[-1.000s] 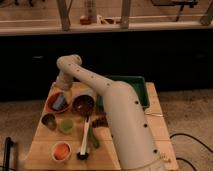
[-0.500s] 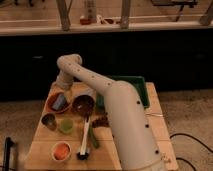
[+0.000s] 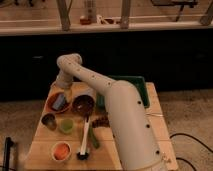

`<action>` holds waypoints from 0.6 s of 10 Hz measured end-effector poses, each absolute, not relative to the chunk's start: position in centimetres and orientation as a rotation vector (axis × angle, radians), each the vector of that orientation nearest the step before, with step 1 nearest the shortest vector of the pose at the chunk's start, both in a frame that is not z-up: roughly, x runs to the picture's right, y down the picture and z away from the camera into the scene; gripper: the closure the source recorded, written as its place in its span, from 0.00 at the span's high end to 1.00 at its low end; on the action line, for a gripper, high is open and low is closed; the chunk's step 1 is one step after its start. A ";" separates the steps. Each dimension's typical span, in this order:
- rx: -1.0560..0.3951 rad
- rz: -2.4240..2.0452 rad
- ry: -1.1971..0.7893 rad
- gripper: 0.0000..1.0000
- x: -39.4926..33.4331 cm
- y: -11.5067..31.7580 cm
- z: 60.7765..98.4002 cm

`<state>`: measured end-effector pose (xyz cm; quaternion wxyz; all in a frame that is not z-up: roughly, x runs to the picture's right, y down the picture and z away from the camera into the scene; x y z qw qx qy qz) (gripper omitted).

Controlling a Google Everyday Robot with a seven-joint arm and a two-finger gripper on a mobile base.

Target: Place sponge in red bowl

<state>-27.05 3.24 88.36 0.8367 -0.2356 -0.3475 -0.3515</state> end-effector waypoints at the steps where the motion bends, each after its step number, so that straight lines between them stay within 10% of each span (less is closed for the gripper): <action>1: -0.498 -0.745 -0.736 0.80 -27.0 3.2 88.3; 6: -0.494 -0.754 -0.737 0.80 -26.8 3.1 88.2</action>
